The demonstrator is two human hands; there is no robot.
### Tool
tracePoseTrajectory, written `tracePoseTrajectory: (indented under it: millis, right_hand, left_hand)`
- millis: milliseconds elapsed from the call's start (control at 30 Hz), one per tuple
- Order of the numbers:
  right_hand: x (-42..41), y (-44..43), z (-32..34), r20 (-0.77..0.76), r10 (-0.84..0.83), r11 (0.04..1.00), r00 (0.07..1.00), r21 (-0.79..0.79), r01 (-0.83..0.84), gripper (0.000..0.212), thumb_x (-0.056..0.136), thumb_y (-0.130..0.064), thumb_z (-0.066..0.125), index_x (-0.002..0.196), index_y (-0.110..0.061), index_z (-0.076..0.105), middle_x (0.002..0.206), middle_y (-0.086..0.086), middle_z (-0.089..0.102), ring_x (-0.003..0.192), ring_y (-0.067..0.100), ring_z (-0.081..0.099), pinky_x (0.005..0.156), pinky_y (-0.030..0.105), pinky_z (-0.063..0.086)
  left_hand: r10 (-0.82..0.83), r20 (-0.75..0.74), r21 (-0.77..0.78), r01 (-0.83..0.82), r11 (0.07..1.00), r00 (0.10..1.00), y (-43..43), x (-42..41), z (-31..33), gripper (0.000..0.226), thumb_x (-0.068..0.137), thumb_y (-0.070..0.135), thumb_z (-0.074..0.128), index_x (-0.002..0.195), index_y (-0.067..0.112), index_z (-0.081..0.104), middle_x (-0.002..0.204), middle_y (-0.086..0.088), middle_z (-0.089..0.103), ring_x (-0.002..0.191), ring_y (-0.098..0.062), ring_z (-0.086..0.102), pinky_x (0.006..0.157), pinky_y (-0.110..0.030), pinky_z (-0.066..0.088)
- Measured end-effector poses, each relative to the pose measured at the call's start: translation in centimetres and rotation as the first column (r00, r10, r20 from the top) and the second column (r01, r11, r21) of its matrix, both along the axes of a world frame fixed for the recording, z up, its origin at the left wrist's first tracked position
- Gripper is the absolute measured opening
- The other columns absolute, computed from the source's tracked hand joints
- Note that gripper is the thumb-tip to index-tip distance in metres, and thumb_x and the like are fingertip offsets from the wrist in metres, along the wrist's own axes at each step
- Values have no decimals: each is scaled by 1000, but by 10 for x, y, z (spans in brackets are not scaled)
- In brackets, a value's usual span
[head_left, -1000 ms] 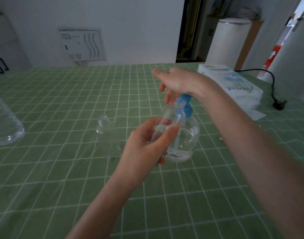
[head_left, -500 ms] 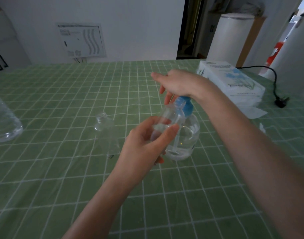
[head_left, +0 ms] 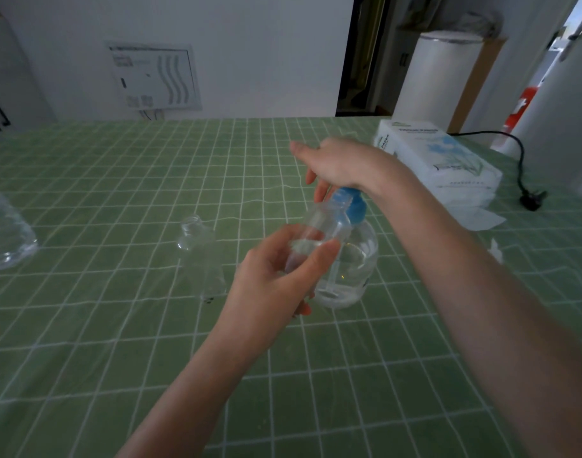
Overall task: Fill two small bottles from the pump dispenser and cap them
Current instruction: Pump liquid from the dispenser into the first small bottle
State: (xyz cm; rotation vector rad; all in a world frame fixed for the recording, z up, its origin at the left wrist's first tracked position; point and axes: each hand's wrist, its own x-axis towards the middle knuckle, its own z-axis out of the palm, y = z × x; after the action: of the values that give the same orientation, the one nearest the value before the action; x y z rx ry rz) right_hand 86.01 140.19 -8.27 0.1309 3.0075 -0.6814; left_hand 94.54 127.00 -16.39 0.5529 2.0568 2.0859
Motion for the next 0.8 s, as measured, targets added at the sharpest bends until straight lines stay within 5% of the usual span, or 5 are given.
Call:
tracePoseTrajectory:
  millis: [133, 367, 800]
  right_hand:
    - [-1, -1, -3, 9, -8, 1000, 1000, -10, 8, 64, 100, -51, 25, 134, -3, 49, 131, 17, 57, 117, 28, 55, 88, 32, 36]
    - [0, 0, 9, -27, -10, 997, 1000, -75, 7, 61, 99, -51, 29, 113, -1, 61, 90, 12, 68, 89, 28, 67, 91, 40, 49]
    - [-1, 0, -4, 25, -14, 997, 1000, -76, 16, 62, 99, -50, 28, 114, -1, 63, 105, 15, 68, 101, 29, 64, 92, 35, 42]
  left_hand:
    - [9, 0, -12, -9, 1000, 1000, -1, 0, -2, 30, 71, 49, 69, 92, 27, 67, 60, 3, 59, 48, -6, 53, 44, -19, 44]
    - [0, -7, 9, 0, 1000, 1000, 0, 0, 2, 29, 67, 50, 64, 90, 31, 67, 63, -2, 57, 50, -5, 55, 46, -18, 46]
    - [15, -1, -10, -15, 1000, 1000, 0, 0, 2, 39, 62, 50, 62, 91, 25, 67, 54, 9, 57, 45, -6, 51, 42, -16, 42]
